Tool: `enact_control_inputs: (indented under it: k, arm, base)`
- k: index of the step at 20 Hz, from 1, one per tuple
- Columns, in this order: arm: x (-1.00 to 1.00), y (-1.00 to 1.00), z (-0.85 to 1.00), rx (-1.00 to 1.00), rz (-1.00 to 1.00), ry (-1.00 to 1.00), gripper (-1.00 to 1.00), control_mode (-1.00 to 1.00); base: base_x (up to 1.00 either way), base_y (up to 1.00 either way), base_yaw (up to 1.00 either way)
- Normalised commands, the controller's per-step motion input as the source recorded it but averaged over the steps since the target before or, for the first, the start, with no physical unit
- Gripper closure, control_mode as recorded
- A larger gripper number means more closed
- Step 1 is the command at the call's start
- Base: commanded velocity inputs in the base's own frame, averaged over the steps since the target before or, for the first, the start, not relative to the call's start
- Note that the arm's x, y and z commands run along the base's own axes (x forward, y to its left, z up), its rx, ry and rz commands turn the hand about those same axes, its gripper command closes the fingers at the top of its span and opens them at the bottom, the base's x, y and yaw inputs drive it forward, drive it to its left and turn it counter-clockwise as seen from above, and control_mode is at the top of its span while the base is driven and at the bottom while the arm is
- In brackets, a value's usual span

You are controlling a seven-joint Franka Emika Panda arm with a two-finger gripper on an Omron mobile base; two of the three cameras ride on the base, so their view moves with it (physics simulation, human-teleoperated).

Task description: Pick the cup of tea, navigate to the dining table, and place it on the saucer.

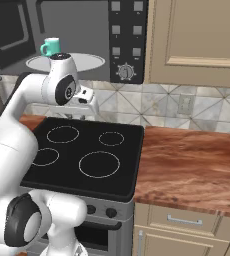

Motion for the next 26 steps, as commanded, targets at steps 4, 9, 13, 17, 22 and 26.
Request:
enact_control_inputs:
  k: [4, 9, 13, 17, 22, 26]
  arm:
    - [-0.15, 0.0, 0.21, 0.0, 0.0, -0.06, -1.0, -1.0]
    - [-0.2, 0.09, 0.68, 0.0, 0.0, -0.11, -1.0, -1.0]
    - [-0.33, 0.46, 0.97, 0.0, -0.05, -0.17, -1.0, -1.0]
    - [-0.35, 0.81, 0.92, 0.0, -0.06, -0.26, -1.0, -1.0]
    - [-0.23, 0.55, 0.4, 0.07, -0.05, -0.14, -1.0, -1.0]
    - [-0.34, 0.07, 0.23, 0.16, 0.0, -0.21, -1.0, -1.0]
  base:
    - [0.0, 0.0, 0.0]
    - [0.0, 0.0, 0.0]
    - [0.0, 0.0, 0.0]
    - [0.0, 0.0, 0.0]
    - [0.0, 0.0, 0.0]
    - [0.0, 0.0, 0.0]
